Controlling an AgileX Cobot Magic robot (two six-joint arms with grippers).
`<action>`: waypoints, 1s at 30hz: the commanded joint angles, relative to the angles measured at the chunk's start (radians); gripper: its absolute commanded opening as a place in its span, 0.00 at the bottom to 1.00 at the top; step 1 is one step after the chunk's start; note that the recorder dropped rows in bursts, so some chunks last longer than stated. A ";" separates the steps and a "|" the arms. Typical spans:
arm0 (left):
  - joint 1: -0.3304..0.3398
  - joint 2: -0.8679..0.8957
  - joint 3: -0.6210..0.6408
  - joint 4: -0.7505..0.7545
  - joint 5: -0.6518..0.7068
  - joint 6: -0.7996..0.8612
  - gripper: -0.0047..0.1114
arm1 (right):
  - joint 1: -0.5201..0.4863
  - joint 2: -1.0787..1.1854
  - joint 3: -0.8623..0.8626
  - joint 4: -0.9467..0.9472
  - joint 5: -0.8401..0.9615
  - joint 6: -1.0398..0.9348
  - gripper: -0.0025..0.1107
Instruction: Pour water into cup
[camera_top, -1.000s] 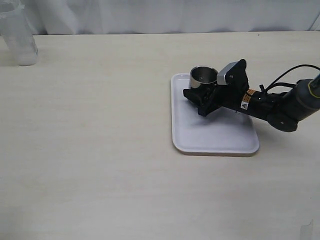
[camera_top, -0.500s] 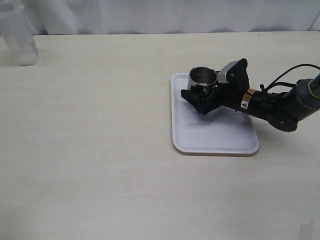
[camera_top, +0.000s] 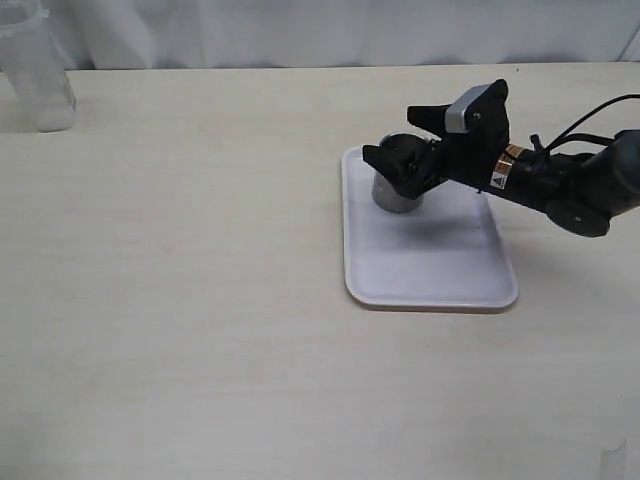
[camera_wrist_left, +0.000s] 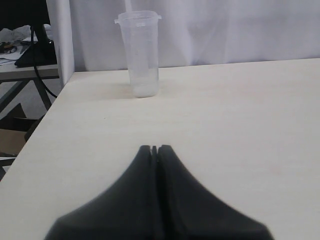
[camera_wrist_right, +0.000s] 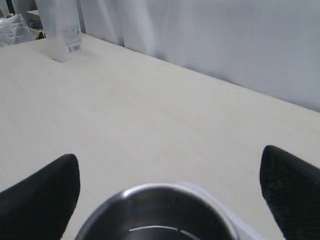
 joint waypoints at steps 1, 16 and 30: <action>-0.009 -0.004 0.002 0.000 -0.011 -0.005 0.04 | -0.002 -0.075 0.001 -0.010 -0.002 0.062 0.78; -0.009 -0.004 0.002 0.000 -0.011 -0.005 0.04 | -0.002 -0.484 0.003 -0.145 0.353 0.373 0.06; -0.009 -0.004 0.002 0.000 -0.011 -0.005 0.04 | -0.002 -0.950 0.225 -0.124 0.547 0.494 0.06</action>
